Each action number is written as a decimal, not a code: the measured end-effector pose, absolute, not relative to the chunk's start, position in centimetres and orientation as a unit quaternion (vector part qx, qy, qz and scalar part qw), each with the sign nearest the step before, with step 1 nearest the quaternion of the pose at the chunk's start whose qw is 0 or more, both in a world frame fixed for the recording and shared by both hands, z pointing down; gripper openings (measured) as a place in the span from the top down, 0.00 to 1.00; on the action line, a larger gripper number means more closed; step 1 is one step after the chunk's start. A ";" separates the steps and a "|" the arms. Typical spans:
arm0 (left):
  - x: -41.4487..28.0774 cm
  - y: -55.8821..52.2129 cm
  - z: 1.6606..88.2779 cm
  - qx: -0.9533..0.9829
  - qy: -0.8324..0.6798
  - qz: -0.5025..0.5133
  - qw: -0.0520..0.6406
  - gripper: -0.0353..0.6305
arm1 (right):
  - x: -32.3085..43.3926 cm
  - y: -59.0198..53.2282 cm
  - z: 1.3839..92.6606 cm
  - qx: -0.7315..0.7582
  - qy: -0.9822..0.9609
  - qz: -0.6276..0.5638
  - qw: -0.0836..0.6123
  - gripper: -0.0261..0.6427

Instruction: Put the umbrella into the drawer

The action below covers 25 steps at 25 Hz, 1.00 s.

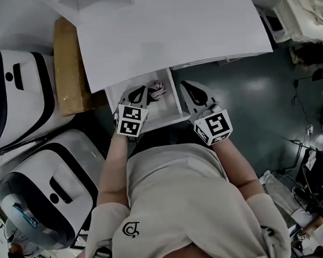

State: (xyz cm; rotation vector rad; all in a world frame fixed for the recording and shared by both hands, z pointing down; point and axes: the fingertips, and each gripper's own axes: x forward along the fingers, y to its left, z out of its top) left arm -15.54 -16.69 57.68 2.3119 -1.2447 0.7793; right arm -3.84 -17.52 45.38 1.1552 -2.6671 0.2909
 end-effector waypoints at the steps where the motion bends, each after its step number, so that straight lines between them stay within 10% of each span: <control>1: -15.8 -16.6 56.7 0.829 -0.448 0.275 0.189 0.93 | -4.2 -17.4 44.9 0.390 -0.910 0.094 0.107 0.95; 25: -27.2 -12.8 32.5 0.795 -0.606 0.028 0.031 0.93 | -9.9 -17.2 35.7 0.345 -0.937 0.022 0.041 0.95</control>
